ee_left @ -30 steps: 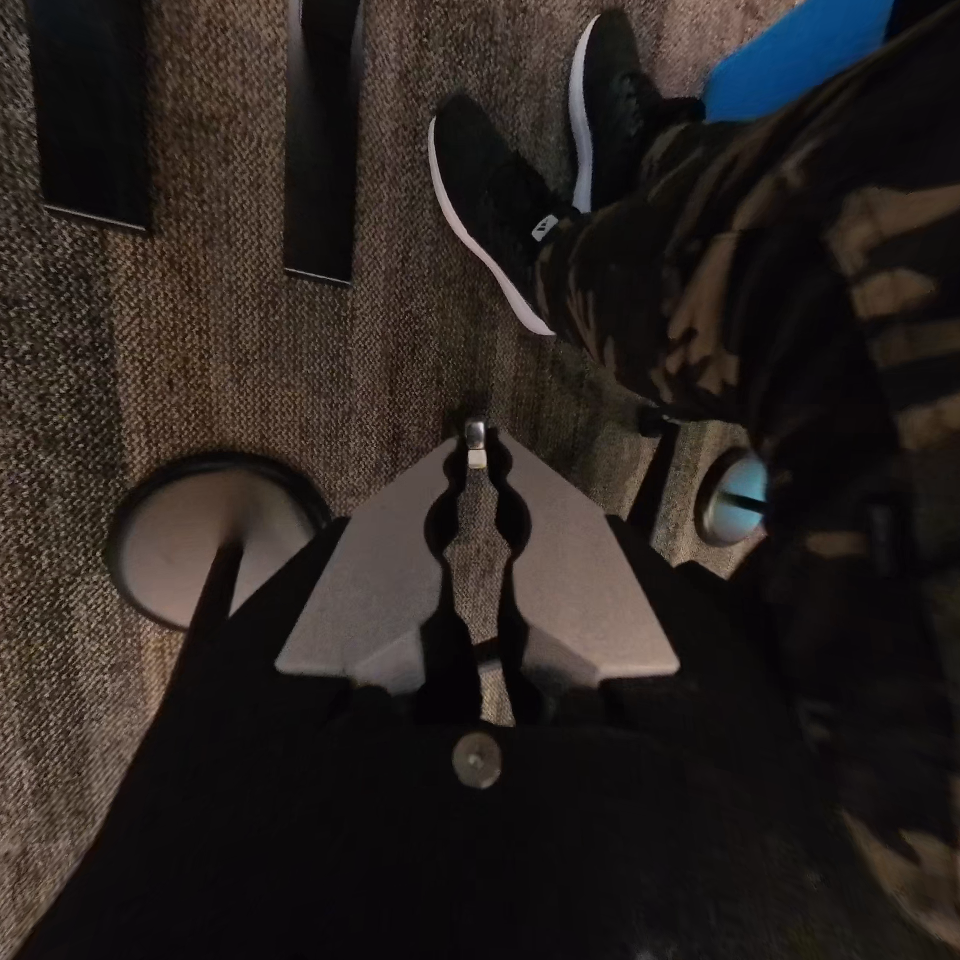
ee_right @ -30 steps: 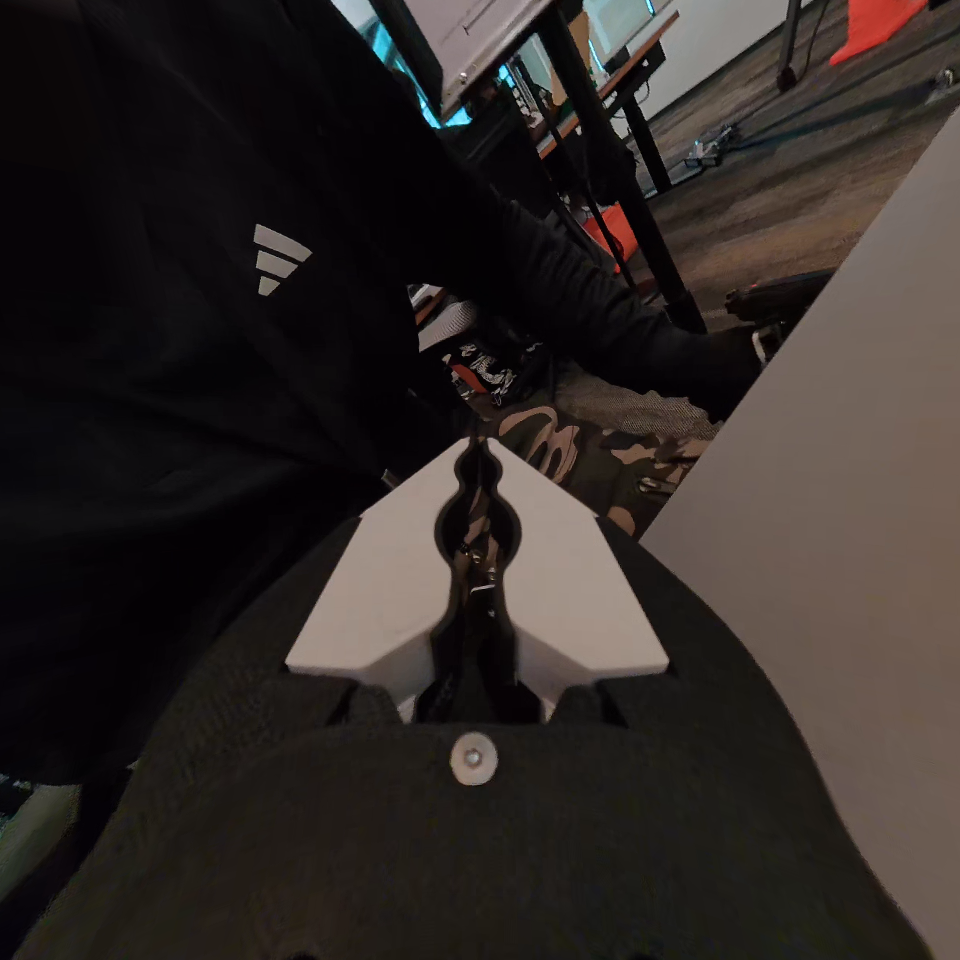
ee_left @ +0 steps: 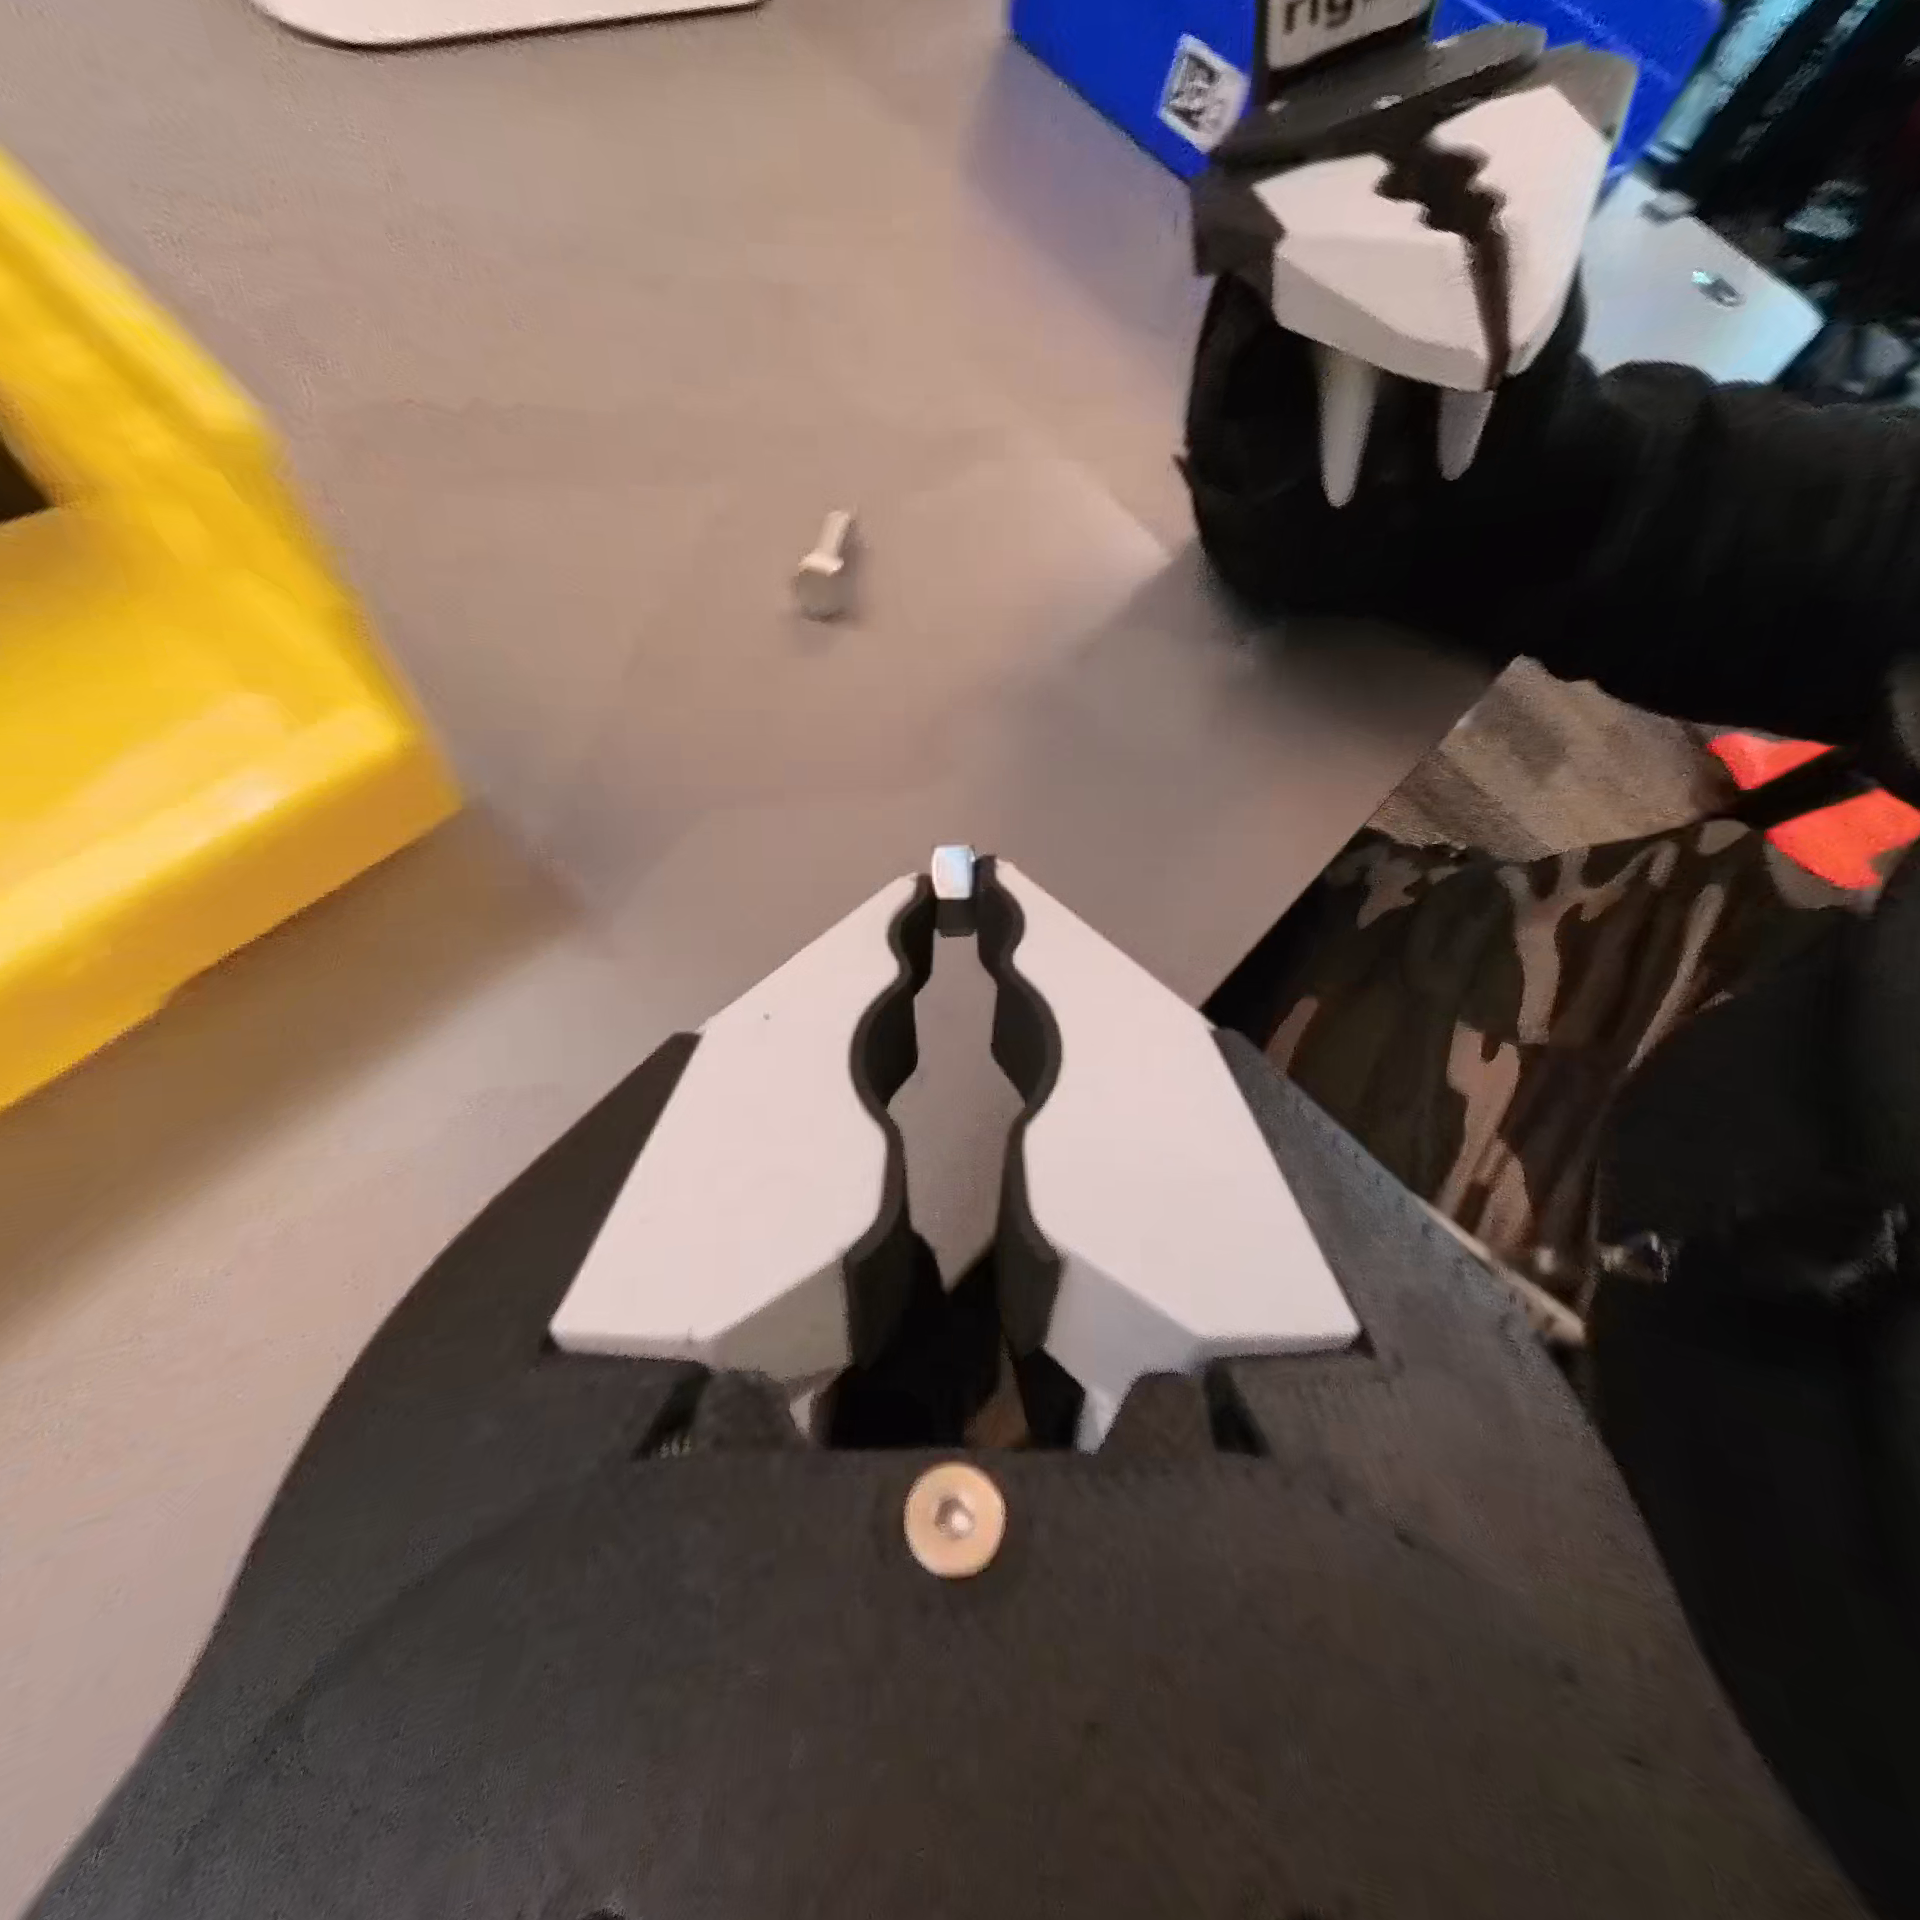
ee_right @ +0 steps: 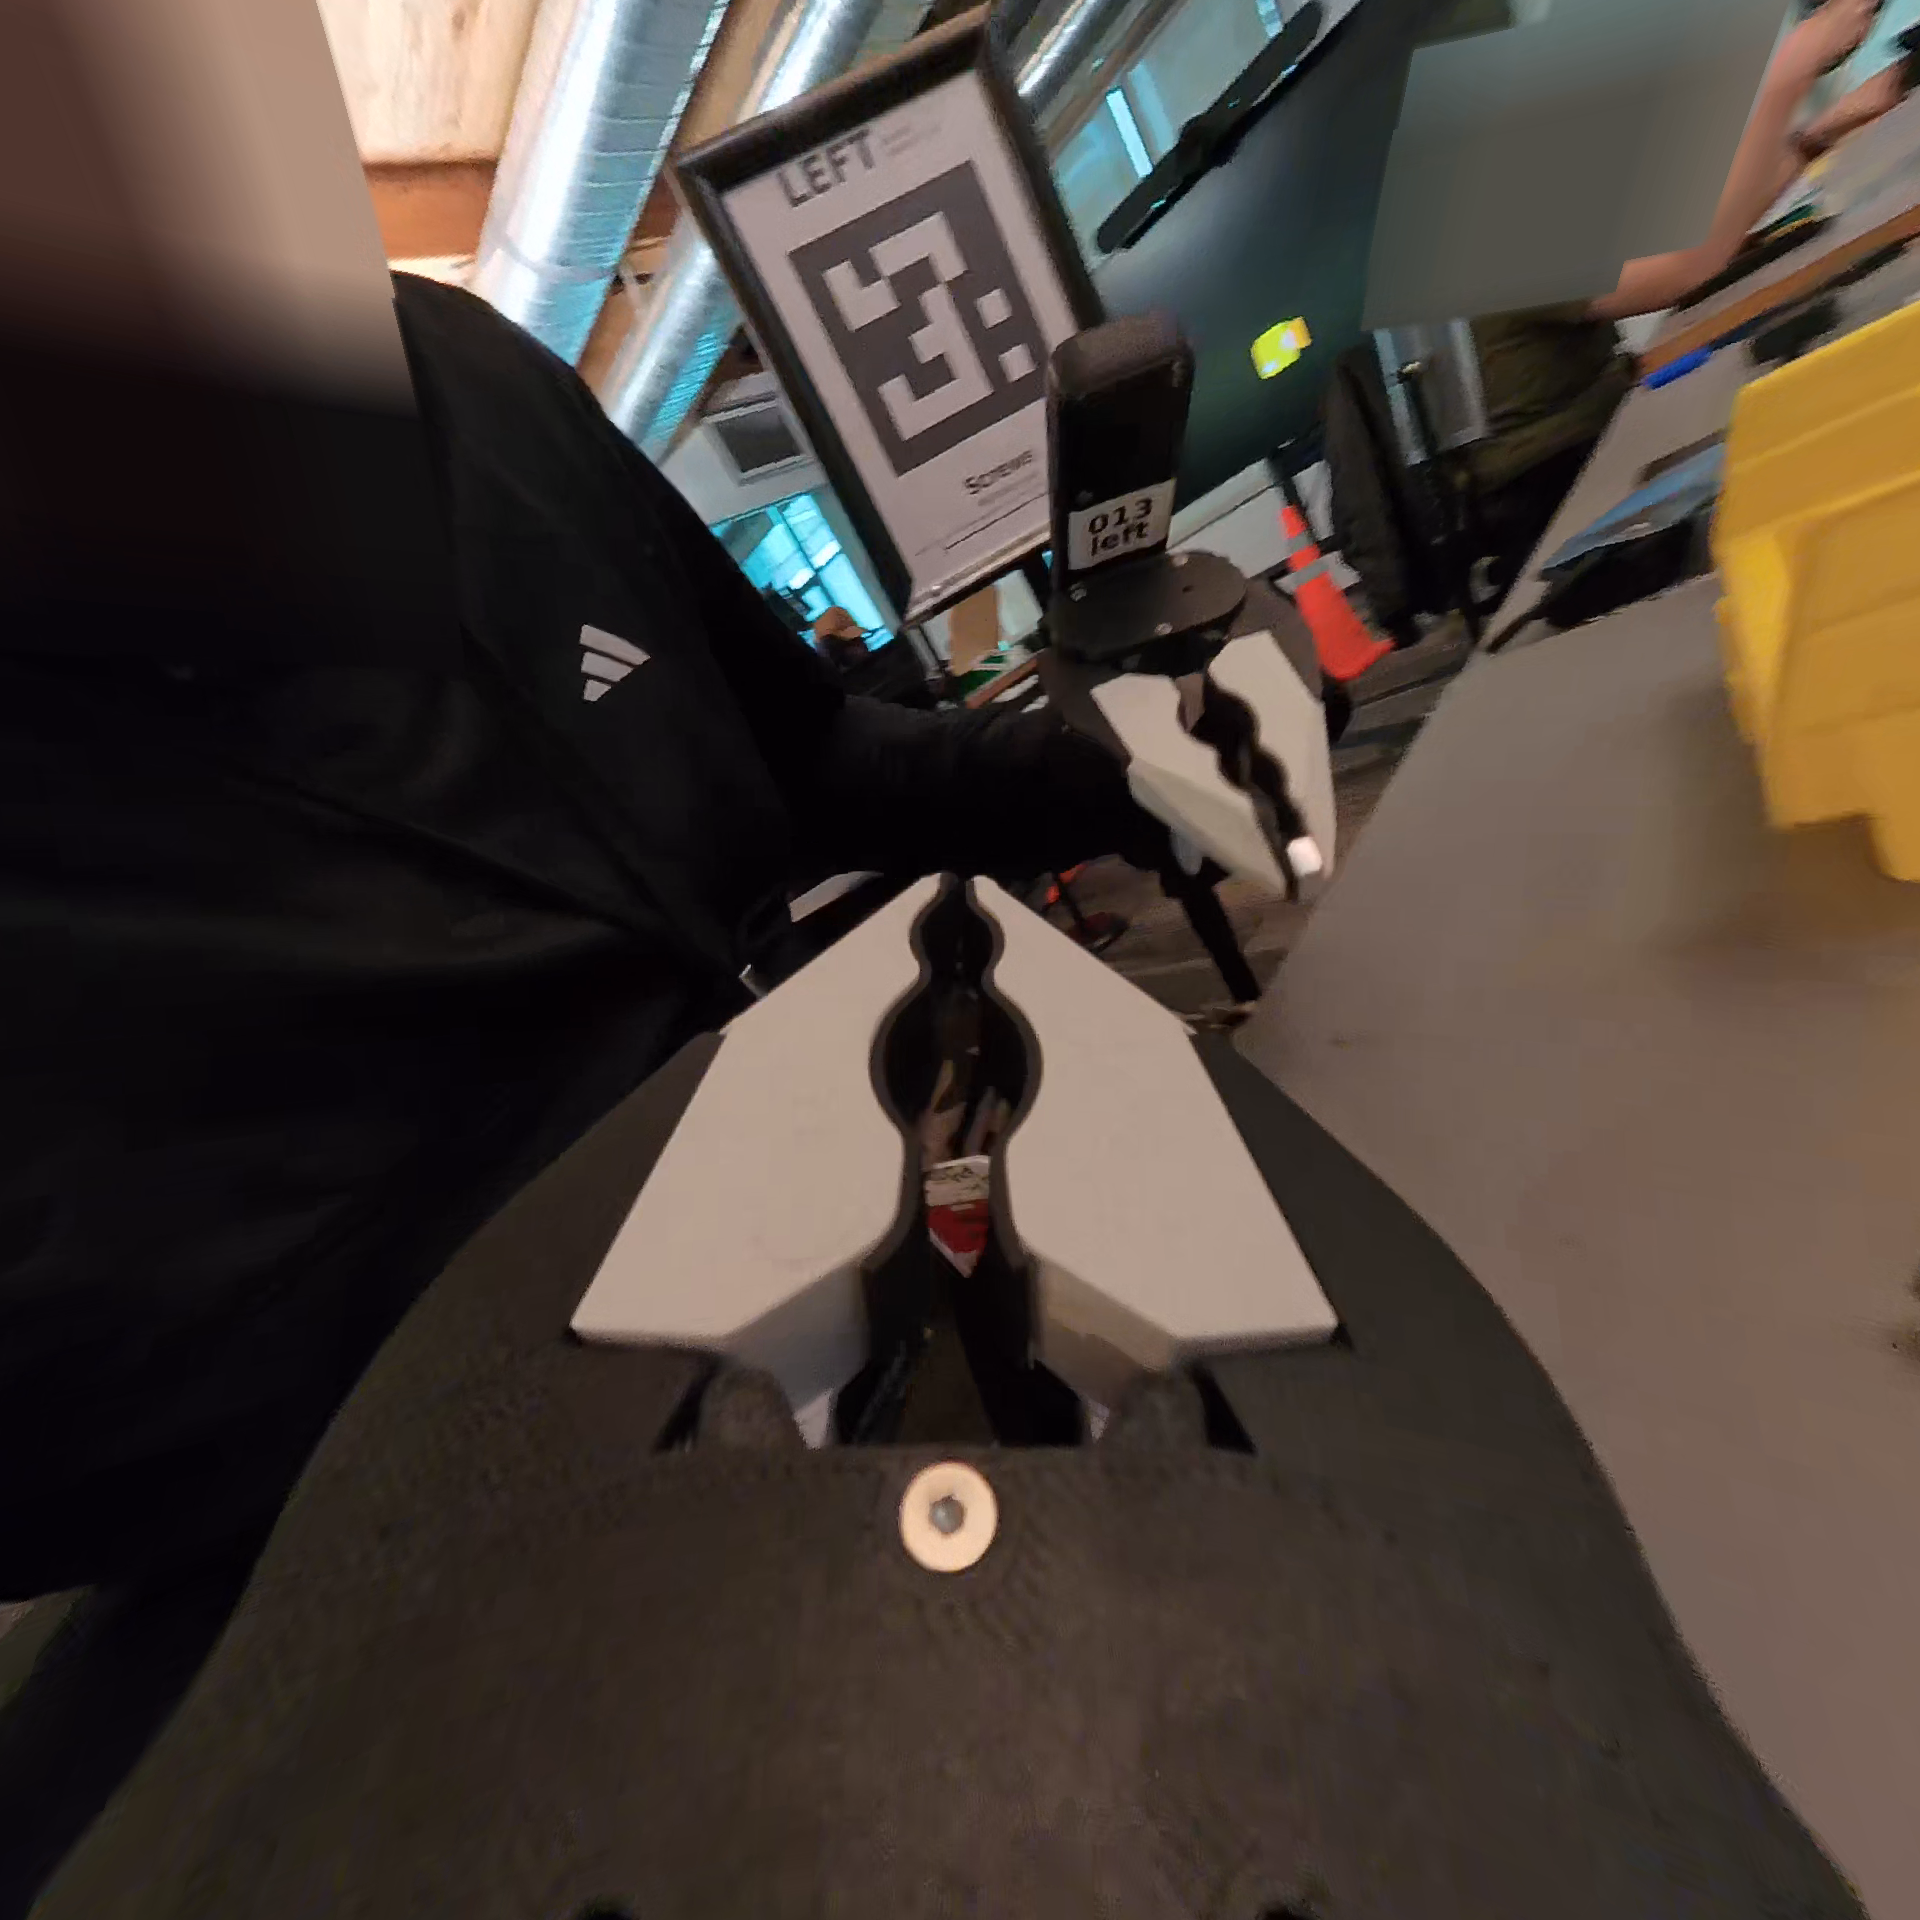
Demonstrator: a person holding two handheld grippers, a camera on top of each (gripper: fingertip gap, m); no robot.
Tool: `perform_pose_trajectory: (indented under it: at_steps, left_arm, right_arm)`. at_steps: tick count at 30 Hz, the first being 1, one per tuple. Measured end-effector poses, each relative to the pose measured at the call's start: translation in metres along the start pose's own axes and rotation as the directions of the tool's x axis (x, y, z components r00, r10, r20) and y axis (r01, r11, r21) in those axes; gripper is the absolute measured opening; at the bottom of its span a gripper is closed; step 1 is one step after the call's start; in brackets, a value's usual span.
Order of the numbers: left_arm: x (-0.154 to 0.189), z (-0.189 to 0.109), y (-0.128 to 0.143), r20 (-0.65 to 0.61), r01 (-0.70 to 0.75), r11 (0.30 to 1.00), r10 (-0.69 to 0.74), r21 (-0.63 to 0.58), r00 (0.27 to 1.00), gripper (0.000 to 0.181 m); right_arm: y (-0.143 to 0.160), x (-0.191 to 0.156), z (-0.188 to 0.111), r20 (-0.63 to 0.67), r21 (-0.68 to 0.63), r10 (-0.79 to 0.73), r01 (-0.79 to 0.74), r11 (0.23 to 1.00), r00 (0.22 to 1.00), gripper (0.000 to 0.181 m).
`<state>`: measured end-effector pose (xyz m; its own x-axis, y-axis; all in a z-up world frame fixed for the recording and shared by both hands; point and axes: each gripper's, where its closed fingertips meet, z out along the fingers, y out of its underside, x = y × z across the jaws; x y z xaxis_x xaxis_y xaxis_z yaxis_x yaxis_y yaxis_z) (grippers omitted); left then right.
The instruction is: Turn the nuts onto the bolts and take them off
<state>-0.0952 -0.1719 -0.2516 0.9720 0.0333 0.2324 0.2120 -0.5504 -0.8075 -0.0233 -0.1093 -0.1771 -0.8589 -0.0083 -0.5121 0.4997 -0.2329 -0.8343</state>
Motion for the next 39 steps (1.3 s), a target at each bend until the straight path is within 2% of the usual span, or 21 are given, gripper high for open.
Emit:
perform_pose_trajectory:
  at_steps: [3, 6, 9, 13, 16, 19, 23, 27, 31, 35, 38, 39]
  left_arm:
    - [0.014, 0.052, -0.014, -0.094, -0.042, 0.999, 0.039, -0.030, 0.995, 0.006]
    - [0.018, 0.101, -0.018, -0.124, -0.135, 0.985, 0.122, -0.106, 0.985, 0.006]
    - [0.019, 0.137, -0.028, -0.119, -0.196, 0.971, 0.181, -0.136, 0.976, 0.006]
    - [0.016, 0.162, -0.031, -0.105, -0.235, 0.949, 0.217, -0.209, 0.971, 0.006]
    - [0.013, 0.170, -0.031, -0.082, -0.239, 0.940, 0.226, -0.243, 0.971, 0.007]
    - [0.010, 0.171, -0.034, -0.051, -0.241, 0.944, 0.236, -0.226, 0.970, 0.021]
    - [0.008, 0.161, -0.035, -0.020, -0.264, 0.942, 0.265, -0.208, 0.964, 0.031]
    - [0.006, 0.149, -0.035, 0.007, -0.249, 0.953, 0.255, -0.173, 0.967, 0.033]
    - [-0.015, 0.131, -0.055, 0.148, -0.314, 0.944, 0.326, -0.098, 0.934, 0.033]
    - [-0.040, 0.136, -0.043, 0.196, -0.288, 0.937, 0.325, -0.197, 0.925, 0.044]
    - [-0.050, 0.140, -0.030, 0.187, -0.228, 0.937, 0.282, -0.266, 0.941, 0.040]
    - [-0.049, 0.141, -0.030, 0.174, -0.225, 0.937, 0.277, -0.267, 0.945, 0.032]
  right_arm:
    - [-0.004, 0.016, -0.027, -0.144, 0.006, -0.004, 0.005, 1.000, 0.990, 0.000]
    - [-0.014, 0.028, -0.054, -0.213, 0.030, 0.001, 0.006, 1.000, 0.977, 0.000]
    - [-0.021, 0.020, -0.068, -0.200, 0.075, -0.040, 0.056, 0.996, 0.979, 0.000]
    - [-0.023, 0.015, -0.070, -0.178, 0.095, -0.047, 0.065, 0.993, 0.983, 0.000]
    - [-0.016, 0.015, -0.064, -0.181, 0.053, -0.050, 0.060, 0.997, 0.982, 0.000]
    - [-0.013, 0.017, -0.063, -0.191, 0.040, -0.046, 0.055, 0.998, 0.981, 0.000]
    - [-0.018, 0.020, -0.068, -0.235, 0.072, -0.048, 0.066, 0.995, 0.971, 0.000]
    - [-0.016, 0.030, -0.073, -0.317, 0.062, -0.039, 0.062, 0.996, 0.948, 0.000]
    - [-0.005, 0.040, -0.072, -0.397, -0.004, -0.050, 0.052, 0.999, 0.917, 0.001]
    - [-0.003, 0.041, -0.070, -0.384, -0.014, -0.040, 0.037, 0.999, 0.922, 0.002]
    - [-0.005, 0.039, -0.071, -0.368, -0.004, -0.032, 0.033, 0.999, 0.929, 0.002]
    - [-0.005, 0.039, -0.071, -0.365, -0.003, -0.032, 0.033, 0.999, 0.930, 0.002]
